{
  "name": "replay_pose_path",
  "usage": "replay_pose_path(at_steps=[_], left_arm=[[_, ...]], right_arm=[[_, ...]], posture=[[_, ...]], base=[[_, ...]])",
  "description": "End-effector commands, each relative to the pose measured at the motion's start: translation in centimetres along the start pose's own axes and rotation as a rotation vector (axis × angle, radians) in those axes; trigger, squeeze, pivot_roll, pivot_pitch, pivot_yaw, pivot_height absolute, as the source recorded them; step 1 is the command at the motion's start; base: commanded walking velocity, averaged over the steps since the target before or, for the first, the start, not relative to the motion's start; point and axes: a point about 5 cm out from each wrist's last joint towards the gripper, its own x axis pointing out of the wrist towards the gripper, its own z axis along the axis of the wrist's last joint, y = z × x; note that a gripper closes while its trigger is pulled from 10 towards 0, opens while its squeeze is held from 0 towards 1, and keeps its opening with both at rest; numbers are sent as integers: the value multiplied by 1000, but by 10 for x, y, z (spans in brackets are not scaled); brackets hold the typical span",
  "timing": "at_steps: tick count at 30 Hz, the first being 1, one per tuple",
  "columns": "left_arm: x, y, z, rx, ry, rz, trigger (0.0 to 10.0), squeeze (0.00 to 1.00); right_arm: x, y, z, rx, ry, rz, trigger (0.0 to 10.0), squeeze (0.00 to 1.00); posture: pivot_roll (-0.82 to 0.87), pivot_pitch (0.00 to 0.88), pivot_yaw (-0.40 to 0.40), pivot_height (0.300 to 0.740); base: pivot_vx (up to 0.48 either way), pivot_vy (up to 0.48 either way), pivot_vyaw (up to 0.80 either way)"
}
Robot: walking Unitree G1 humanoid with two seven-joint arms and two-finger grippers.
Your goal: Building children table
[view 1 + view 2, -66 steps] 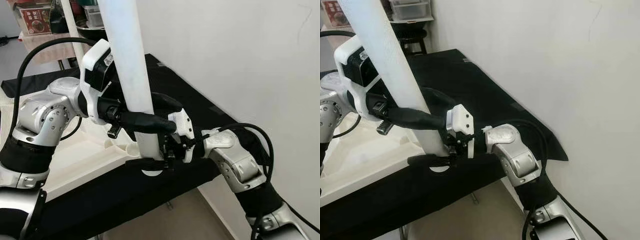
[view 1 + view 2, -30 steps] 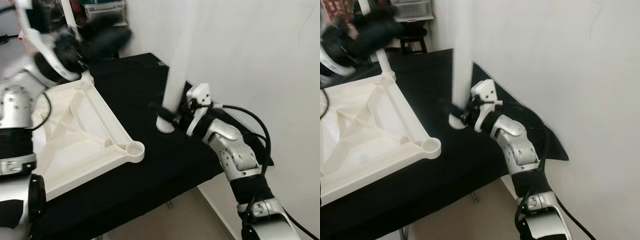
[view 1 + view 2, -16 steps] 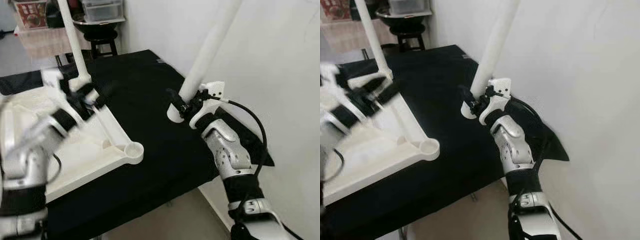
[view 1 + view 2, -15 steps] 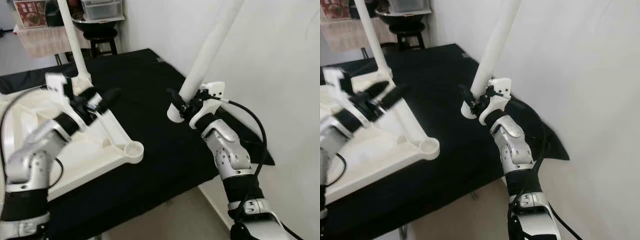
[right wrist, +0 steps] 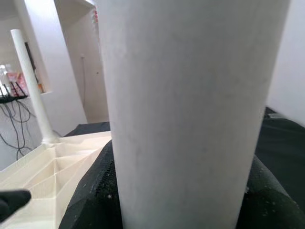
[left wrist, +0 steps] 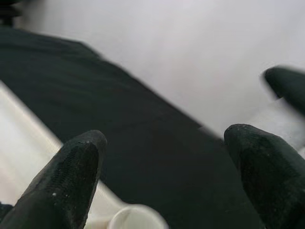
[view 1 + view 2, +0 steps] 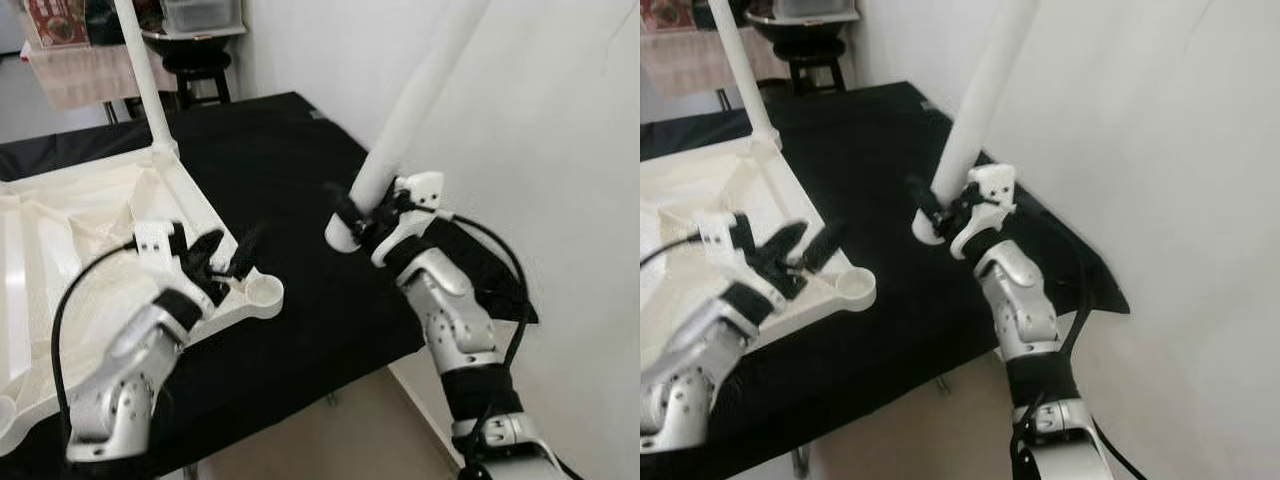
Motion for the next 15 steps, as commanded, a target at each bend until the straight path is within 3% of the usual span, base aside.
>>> replay_pose_path(at_steps=[1,3,6,8,10,15], left_arm=[[-6,1,-3,41,-1,54,10000,0],[-8,0,-3,64,2,59,10000,0],[-10,-2,-4,114,9,65,10000,0],[-10,-2,-9,213,39,66,10000,0],[-10,-3,-13,251,53,63,10000,0],[-6,-15,-19,244,67,11,10000,0]], right_arm=[[-1,4,1,-18,-10,7,10000,0],[-2,5,-1,-21,1,11,10000,0],[-4,7,-5,-25,18,23,10000,0],[-6,13,-11,-40,40,55,10000,0],[-6,14,-12,-38,44,65,10000,0],[-5,19,-10,-37,32,100,10000,0]], posture=[[73,85,-64,740],[76,90,-63,740],[77,93,-61,740],[86,95,-59,740],[86,95,-59,740],[88,97,-50,740]], base=[[0,0,0],[0,0,0],[0,0,767],[0,0,800],[0,0,800],[0,0,800]])
